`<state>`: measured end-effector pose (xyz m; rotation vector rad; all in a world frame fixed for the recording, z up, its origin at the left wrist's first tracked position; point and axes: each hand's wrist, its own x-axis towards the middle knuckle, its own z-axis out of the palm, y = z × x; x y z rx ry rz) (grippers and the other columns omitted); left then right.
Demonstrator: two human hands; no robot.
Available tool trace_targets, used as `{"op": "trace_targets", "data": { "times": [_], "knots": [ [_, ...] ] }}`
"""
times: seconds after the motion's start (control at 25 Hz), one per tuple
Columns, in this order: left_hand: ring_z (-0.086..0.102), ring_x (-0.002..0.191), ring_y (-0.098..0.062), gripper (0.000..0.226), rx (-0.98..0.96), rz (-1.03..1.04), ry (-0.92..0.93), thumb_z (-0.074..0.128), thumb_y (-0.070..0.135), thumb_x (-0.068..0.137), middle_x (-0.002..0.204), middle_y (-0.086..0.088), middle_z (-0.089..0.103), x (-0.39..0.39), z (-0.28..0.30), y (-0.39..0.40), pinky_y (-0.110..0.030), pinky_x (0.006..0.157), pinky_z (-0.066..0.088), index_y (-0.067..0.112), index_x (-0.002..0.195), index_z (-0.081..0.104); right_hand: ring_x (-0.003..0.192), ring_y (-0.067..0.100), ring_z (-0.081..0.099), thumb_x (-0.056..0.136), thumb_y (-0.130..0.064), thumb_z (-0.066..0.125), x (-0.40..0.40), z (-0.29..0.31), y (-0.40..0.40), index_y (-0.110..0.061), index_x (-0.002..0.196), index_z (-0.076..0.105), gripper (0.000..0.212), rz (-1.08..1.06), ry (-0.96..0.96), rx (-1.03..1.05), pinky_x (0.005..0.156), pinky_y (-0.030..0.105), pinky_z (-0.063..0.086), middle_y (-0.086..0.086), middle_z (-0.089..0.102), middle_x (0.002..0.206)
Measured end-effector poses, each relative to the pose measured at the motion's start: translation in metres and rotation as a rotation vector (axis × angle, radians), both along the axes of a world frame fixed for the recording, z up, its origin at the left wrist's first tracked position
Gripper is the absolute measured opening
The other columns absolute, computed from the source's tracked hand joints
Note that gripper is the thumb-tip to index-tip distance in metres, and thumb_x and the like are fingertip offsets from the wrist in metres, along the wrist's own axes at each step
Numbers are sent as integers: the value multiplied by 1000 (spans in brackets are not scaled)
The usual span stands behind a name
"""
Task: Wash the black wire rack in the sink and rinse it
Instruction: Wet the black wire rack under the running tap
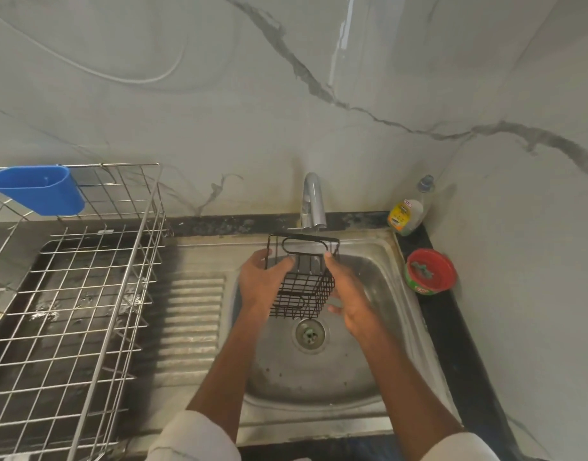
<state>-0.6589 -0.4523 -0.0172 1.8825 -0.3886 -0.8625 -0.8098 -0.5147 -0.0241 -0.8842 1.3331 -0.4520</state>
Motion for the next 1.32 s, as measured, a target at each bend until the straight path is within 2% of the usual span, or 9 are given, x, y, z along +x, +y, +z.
{"op": "trace_targets", "data": {
  "times": [0.12, 0.24, 0.4, 0.52, 0.64, 0.8, 0.92, 1.04, 1.32],
  "knots": [
    [71, 106, -10, 67, 4, -142, -54, 88, 50, 73, 124, 4, 76, -15, 5, -6, -25, 86, 58, 22, 132, 70, 119, 24, 57, 65, -80, 77, -22, -8, -9, -33, 137, 57, 89, -40, 49, 27, 84, 42, 54, 1, 64, 132],
    [68, 98, -6, 49, -16, -188, -35, 87, 41, 80, 114, 6, 75, -25, 2, -12, -19, 72, 50, 21, 122, 70, 119, 25, 58, 72, -70, 80, -37, -3, -13, -37, 125, 63, 64, -48, 45, -23, 95, 48, 54, -1, 66, 126],
    [65, 104, -16, 42, -38, -130, 111, 84, 33, 84, 115, 5, 66, -11, -2, 0, -41, 84, 58, 24, 119, 62, 115, 19, 63, 77, -57, 83, -21, 4, -8, -34, 120, 68, 52, 37, 14, -73, 95, 45, 54, -6, 72, 118],
    [53, 128, -27, 85, -35, -58, 217, 84, 37, 86, 140, 3, 46, 9, -9, 15, -58, 101, 54, 30, 156, 36, 116, 22, 67, 52, -78, 86, 4, -3, 1, -30, 133, 62, 97, 82, 36, -116, 95, 48, 56, -2, 70, 128],
    [61, 113, -16, 72, -93, -70, 169, 81, 36, 91, 132, 6, 60, 15, -10, 21, -51, 98, 54, 27, 153, 45, 114, 23, 69, 43, -86, 84, 10, -12, 5, -30, 138, 58, 114, 64, 75, -143, 91, 48, 60, 0, 69, 130],
    [59, 126, -15, 57, -121, -201, 32, 77, 52, 93, 130, 16, 64, -9, 1, 11, -49, 112, 48, 29, 141, 56, 110, 26, 71, 44, -80, 88, -12, -20, -3, -40, 142, 49, 113, -119, 70, -161, 73, 46, 66, 3, 67, 133],
    [59, 134, -13, 63, -115, -321, -17, 68, 65, 94, 141, 12, 66, -31, -1, -1, -42, 116, 46, 29, 145, 59, 109, 19, 68, 65, -59, 86, -36, -5, -9, -40, 126, 62, 68, -214, 26, -194, 63, 39, 62, -3, 70, 124],
    [61, 130, -11, 43, -119, -364, -50, 62, 50, 104, 137, 12, 68, -45, -3, -3, -36, 109, 46, 32, 143, 61, 108, 18, 65, 75, -50, 81, -50, 3, -15, -39, 113, 67, 42, -188, 7, -238, 67, 38, 60, -6, 69, 119],
    [56, 128, -12, 66, -163, -171, 78, 74, 59, 93, 138, 15, 58, -38, -8, 9, -49, 116, 44, 29, 148, 53, 109, 19, 64, 61, -74, 82, -36, 5, -20, -34, 135, 58, 87, 186, 112, -123, 56, 28, 61, -2, 61, 131]
  ]
}}
